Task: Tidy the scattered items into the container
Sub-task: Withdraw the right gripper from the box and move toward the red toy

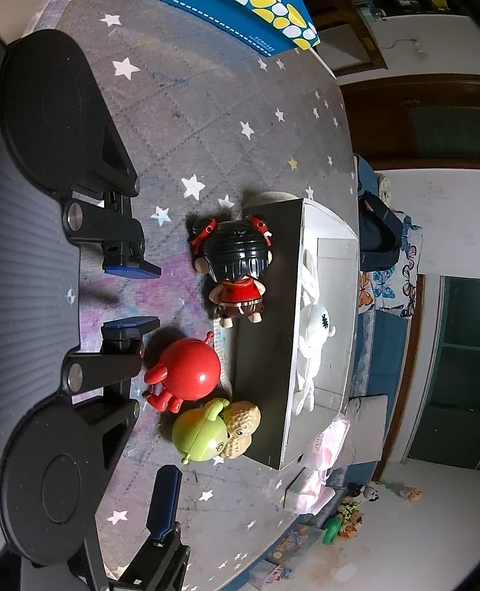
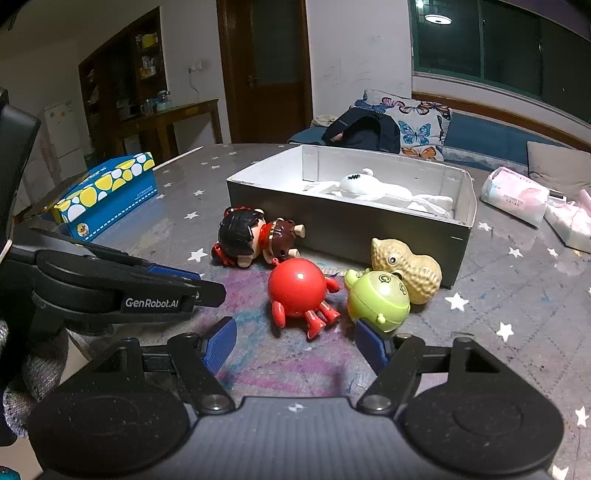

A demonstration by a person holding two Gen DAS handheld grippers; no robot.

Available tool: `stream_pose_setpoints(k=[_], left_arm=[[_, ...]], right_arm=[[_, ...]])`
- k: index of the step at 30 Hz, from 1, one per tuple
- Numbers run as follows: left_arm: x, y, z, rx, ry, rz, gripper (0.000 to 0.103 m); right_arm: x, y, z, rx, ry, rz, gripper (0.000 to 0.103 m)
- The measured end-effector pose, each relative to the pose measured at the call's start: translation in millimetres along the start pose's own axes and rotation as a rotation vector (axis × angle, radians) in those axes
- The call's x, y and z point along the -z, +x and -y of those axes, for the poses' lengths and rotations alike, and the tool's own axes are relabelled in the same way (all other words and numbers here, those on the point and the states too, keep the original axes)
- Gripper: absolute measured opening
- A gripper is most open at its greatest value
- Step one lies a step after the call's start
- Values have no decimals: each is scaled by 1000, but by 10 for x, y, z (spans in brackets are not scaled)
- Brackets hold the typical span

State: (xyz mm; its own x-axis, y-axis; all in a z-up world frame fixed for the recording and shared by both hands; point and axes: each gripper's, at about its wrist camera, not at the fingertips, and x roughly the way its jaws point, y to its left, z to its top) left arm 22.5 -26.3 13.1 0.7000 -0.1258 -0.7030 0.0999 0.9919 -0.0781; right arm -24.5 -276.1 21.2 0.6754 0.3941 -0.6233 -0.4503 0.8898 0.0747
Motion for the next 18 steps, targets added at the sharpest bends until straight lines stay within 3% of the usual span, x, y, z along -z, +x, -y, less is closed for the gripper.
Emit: stream_pose_setpoints(k=[18], left_arm=[[-23,50,-2,-6,-17,-9,24]], right_arm=[[-4,34,-17,-11,2,1,73]])
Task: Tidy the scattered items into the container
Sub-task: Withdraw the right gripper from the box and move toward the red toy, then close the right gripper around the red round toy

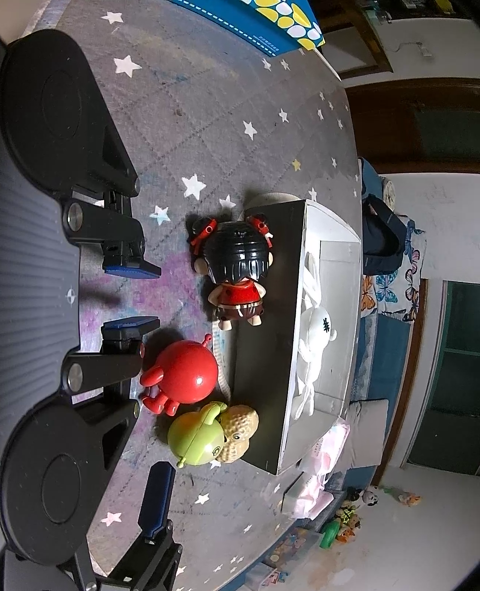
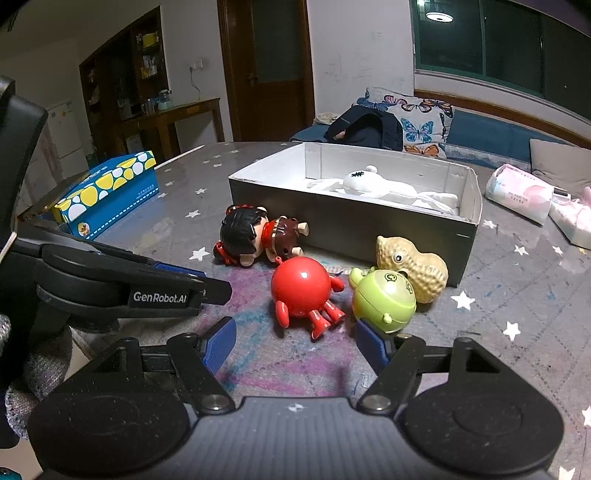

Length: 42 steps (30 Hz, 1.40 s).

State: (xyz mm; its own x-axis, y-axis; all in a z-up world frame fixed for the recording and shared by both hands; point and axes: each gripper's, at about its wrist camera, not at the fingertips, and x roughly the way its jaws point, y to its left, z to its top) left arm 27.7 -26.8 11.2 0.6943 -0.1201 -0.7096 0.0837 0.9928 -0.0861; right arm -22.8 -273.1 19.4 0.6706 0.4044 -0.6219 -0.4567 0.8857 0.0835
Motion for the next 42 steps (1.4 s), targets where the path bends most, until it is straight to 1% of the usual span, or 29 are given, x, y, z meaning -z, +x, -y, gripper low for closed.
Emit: stream_pose_setpoints(k=[19,31,42], left_arm=[[-47,-35,-46,13,-19,15,24],[-129,-9,-155,21,-46,20,24],[-245,2,-206,99,-69,29,24]], right_arm=[[-22,64,-38,-23,-6,-4,73],[-84,173,-39,-33,-19,-7,73],[-187,378,-66,-42,-47,-19,73]])
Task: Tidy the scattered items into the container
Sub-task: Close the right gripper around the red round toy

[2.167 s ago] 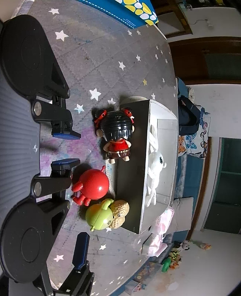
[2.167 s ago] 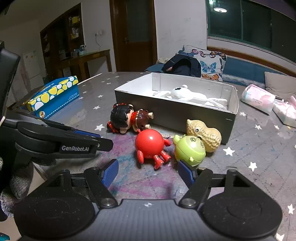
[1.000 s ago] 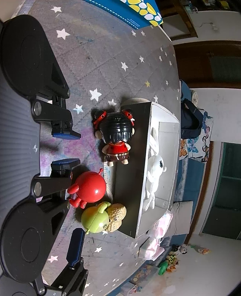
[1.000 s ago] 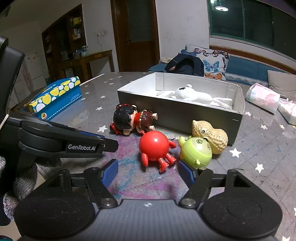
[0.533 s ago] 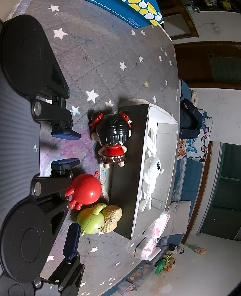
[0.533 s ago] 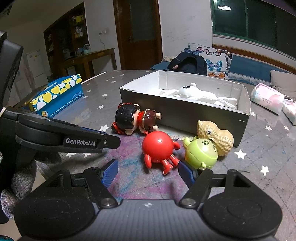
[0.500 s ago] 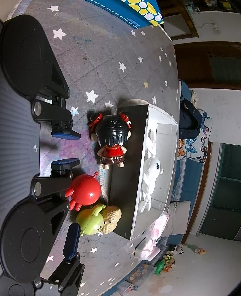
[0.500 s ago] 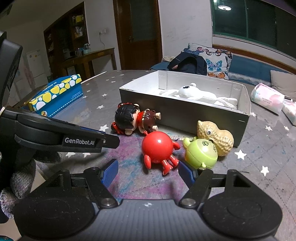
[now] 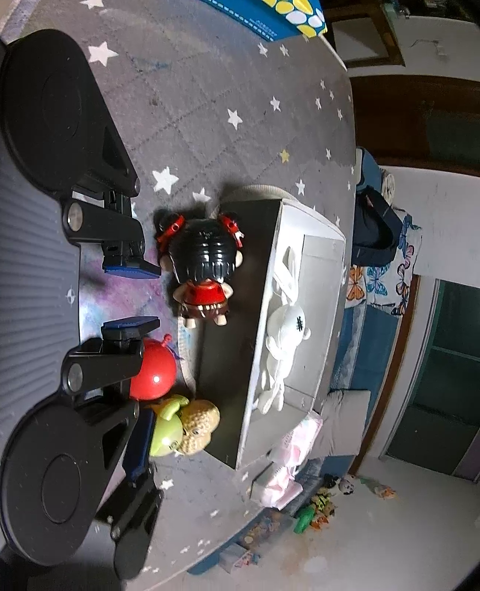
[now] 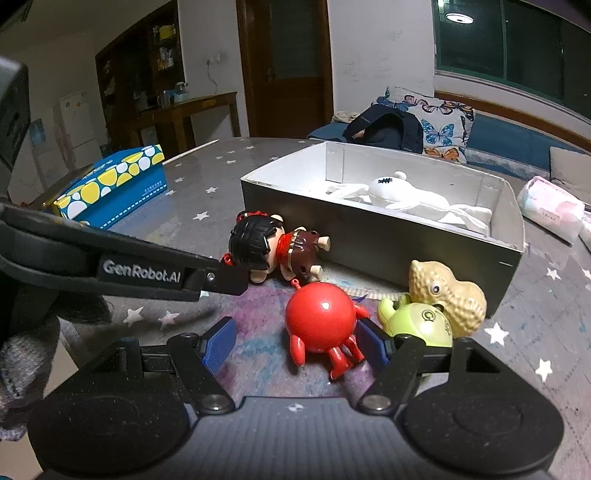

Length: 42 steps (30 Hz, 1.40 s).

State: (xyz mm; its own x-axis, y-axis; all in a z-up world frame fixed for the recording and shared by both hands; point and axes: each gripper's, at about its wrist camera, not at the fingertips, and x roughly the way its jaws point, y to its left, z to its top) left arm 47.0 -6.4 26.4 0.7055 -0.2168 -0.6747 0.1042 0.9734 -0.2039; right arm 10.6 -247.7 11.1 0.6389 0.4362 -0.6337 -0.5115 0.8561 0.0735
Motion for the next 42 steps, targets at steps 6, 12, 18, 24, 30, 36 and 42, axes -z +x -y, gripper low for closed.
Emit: stream_pose_setpoints(k=[6,12,18,24,30,36,42], left_arm=[[-53,32,-4,26,-9,-6,24],[-98,73,-32,85,-47,-25,24],[-107,122,-50,112,-66,-42,24],[-85,158,-50,121,-72,-53,24],[-74,166,-104,113,-81,-50,24],[-47,177,-159,114,-97,-59,24],[-44,139,-221,141,-127,-54,24]], right_arm=[[-14,90,3,3,-3,-11,73],[-13,133,-2,4,-16,-24,74],[-8,96,-37,-20,-29,-23,74],[-9,59,-117,-56,-58,-24,75],[5,-1,-169,-92,-93,-15,78],[-25,8,-81,-54,-66,-9,78],[-38,88,7,-29,-47,-24,78]])
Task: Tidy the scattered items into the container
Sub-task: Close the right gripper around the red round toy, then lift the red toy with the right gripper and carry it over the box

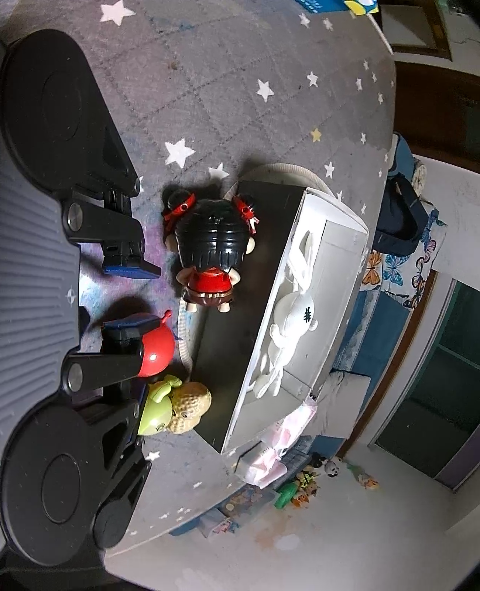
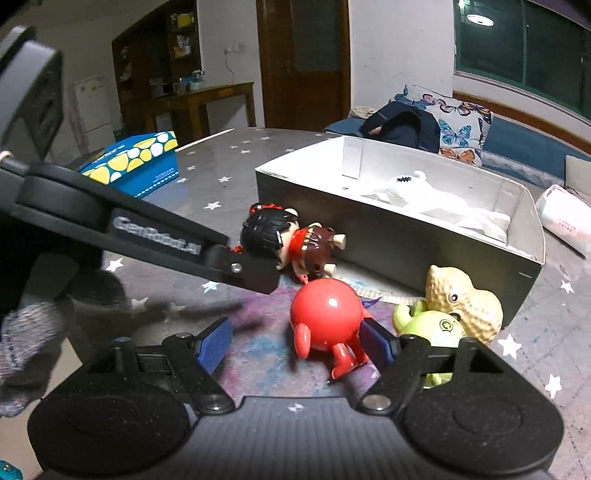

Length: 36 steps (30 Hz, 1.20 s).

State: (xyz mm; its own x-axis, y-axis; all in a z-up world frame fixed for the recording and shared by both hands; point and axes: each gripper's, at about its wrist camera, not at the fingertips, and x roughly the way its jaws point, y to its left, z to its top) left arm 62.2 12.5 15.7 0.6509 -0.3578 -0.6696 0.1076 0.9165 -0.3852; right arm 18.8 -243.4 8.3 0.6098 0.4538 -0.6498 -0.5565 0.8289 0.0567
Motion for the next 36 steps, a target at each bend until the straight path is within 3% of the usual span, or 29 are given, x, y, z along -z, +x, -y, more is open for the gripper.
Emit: stream_pose_setpoints(k=[6,12,19,36], left_arm=[[-22,39,-50,65,-74,-29,24],[-24,106,-47,118,-119,-56,24],[6,168,-10,139,-141,-58,33],[31,252,-21,140,-195,-45,42]], right_arm=[[-38,63,14,18,1,3,76],[-25,143,22,27,2,-17,62],[-9,125,49,36,10,-14,50],[28,150,38,58,1,-12,49]])
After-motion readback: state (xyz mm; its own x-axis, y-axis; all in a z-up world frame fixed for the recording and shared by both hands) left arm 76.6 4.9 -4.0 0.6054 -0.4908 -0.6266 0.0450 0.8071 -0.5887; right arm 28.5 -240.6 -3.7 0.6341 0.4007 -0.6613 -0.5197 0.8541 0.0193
